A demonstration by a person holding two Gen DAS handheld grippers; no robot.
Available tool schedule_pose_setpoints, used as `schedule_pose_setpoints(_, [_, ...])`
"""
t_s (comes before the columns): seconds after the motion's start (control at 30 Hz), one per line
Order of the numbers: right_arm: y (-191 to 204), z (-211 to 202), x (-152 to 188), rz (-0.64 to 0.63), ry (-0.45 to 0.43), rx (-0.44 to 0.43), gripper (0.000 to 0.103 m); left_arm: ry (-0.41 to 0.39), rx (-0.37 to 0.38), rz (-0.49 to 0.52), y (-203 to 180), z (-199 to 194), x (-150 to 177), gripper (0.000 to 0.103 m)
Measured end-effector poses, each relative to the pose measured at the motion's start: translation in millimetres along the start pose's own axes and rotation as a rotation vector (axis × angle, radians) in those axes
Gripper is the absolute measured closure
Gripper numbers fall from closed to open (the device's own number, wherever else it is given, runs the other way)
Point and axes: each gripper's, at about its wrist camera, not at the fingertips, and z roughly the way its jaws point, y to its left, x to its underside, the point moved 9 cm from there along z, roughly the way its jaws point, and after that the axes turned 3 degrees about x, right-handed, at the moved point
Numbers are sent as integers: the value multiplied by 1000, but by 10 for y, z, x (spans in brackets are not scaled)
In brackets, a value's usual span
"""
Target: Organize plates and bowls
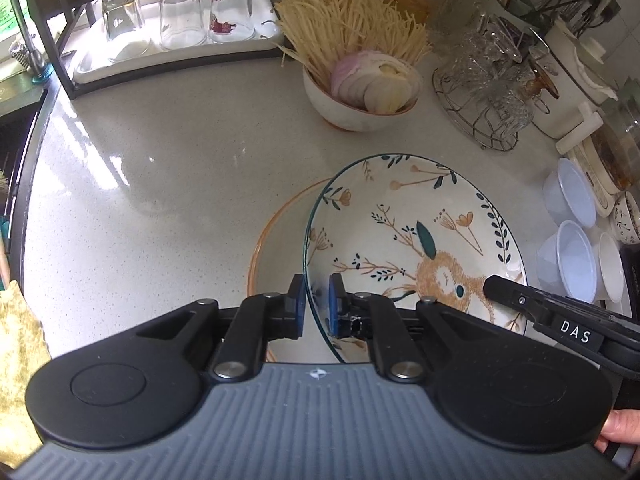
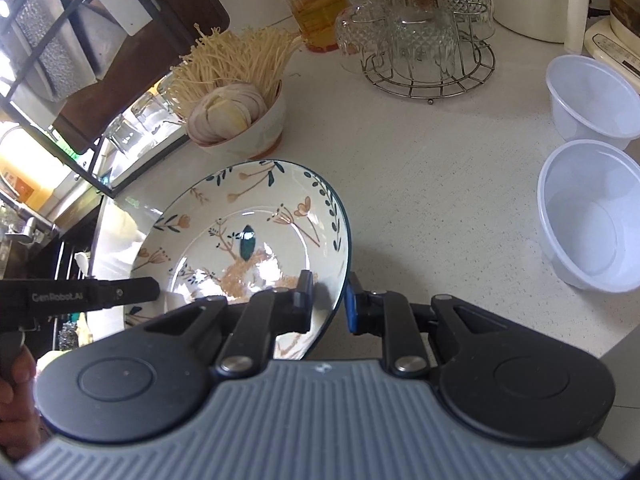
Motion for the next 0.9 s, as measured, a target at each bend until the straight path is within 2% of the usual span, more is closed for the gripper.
schedule_pose_setpoints(0.2, [-7, 74, -1, 34, 25, -24, 82, 22, -13, -24, 49, -13, 28, 90])
schedule_pose_setpoints(0.4, [12, 117, -9, 48, 45, -68, 83, -11, 2, -33, 15, -118, -27, 78])
schedule_pose_setpoints(0.57, [-22, -21, -119, 55, -6, -82, 83, -54, 10, -15, -125, -221, -123, 77])
schedule_pose_setpoints(0.9, [-70, -434, -394, -14, -133, -103, 83, -150, 30, 7, -483, -468, -259, 77])
